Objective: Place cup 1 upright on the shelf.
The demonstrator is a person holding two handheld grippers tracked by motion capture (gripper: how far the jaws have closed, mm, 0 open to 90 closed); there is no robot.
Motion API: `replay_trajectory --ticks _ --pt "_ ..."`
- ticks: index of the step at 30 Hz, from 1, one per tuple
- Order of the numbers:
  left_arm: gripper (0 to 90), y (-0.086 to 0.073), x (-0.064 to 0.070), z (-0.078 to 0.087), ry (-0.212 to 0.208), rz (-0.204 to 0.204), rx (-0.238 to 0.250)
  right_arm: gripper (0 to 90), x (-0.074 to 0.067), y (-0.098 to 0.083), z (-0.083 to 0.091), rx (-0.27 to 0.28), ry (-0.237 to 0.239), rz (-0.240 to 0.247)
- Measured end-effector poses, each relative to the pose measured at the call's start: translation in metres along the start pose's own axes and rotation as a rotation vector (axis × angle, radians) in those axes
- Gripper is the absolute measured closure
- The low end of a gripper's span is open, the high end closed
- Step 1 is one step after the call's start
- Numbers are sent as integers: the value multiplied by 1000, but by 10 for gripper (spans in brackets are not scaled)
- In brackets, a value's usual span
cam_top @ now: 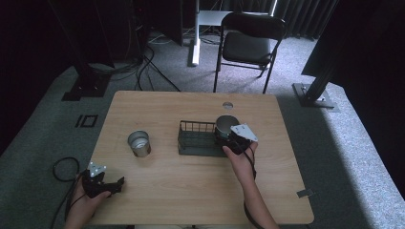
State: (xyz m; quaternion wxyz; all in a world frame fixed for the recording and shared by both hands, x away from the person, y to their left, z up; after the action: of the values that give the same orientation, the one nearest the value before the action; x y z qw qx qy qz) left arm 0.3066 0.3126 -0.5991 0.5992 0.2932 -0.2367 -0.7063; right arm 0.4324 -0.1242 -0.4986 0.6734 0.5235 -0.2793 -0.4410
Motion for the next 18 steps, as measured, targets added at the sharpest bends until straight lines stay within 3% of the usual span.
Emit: replay_trajectory --ticks 5,9,14,18 --pt "4 0 0 0 0 0 0 106 0 0 2 4 38 -6" --pt "4 0 0 0 0 0 0 105 1 2 4 26 41 -9" --pt "4 0 0 0 0 0 0 106 -2 1 6 12 43 3" --pt "4 0 0 0 0 0 0 106 -1 -2 10 -3 31 44"
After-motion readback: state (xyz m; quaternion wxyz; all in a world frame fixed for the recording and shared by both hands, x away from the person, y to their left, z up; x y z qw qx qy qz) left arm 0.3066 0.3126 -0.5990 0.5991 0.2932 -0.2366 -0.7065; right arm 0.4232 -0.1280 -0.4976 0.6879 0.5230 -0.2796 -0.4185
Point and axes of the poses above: each handheld gripper's, and its own axes: z roughly backward along the jaws, y roughly out of its top, x roughly to its right, the point moved 6 cm from there along -z, roughly forward along the jaws, and after that the axes turned 10 degrees about y, right-handed, at the moved point
